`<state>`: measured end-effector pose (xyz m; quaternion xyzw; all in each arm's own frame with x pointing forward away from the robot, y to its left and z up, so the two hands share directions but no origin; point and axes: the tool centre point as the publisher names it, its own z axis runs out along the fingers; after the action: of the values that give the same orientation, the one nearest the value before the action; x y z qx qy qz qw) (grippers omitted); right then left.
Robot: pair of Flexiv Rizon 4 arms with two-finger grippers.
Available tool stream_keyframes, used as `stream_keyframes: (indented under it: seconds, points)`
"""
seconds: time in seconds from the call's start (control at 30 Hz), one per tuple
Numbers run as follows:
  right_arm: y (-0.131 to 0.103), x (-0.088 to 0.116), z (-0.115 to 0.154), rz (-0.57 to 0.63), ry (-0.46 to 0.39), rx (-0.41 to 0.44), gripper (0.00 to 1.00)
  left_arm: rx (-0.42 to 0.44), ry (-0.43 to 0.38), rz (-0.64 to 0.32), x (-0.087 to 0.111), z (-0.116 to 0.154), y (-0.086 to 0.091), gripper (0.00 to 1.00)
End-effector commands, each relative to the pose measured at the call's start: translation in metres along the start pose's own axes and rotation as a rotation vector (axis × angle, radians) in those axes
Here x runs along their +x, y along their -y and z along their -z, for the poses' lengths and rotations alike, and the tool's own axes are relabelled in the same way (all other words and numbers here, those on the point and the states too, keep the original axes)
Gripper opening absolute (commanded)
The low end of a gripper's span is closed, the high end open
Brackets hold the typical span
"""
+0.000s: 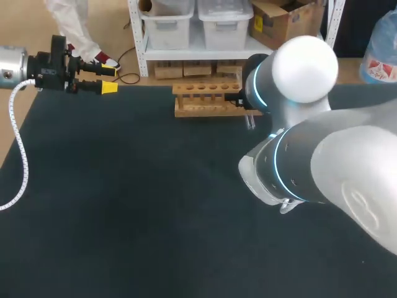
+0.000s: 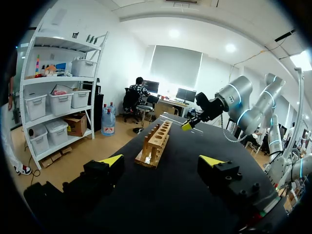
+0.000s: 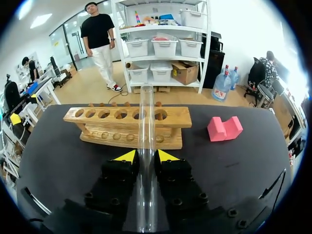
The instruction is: Grasp the test tube, adjust it, and insert it.
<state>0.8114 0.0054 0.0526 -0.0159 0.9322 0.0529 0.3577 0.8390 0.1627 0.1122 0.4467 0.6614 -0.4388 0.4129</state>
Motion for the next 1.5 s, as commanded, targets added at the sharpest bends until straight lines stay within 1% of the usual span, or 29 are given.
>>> stream_keyframes:
  seconds: [0.03, 0.3, 0.73, 0.93, 1.1, 1.23, 1.5]
  points:
    - [-0.005, -0.002, -0.009, -0.007, -0.01, 0.023, 0.0, 0.001, 0.001, -0.001, 0.001, 0.0, -0.001, 1.0]
    - [-0.007, 0.0, -0.018, -0.01, -0.047, 0.022, 0.0, 0.001, 0.001, -0.001, 0.001, 0.0, -0.001, 1.0]
    - [-0.002, 0.005, -0.021, -0.02, -0.086, 0.009, 0.0, 0.001, 0.001, -0.001, 0.001, 0.0, -0.001, 1.0]
    - [0.001, 0.002, -0.015, -0.03, -0.075, 0.012, 0.0, 0.001, 0.001, -0.001, 0.001, 0.0, -0.001, 1.0]
    - [0.002, -0.005, -0.013, -0.022, -0.076, 0.003, 0.0, 0.001, 0.001, -0.001, 0.001, 0.0, -0.001, 1.0]
    - [0.003, -0.007, -0.017, -0.016, -0.096, -0.009, 0.0, 0.001, 0.001, -0.001, 0.001, 0.0, -0.001, 1.0]
    - [0.006, -0.012, -0.024, -0.006, -0.109, -0.021, 0.0, 0.001, 0.001, -0.001, 0.001, 0.0, -0.001, 1.0]
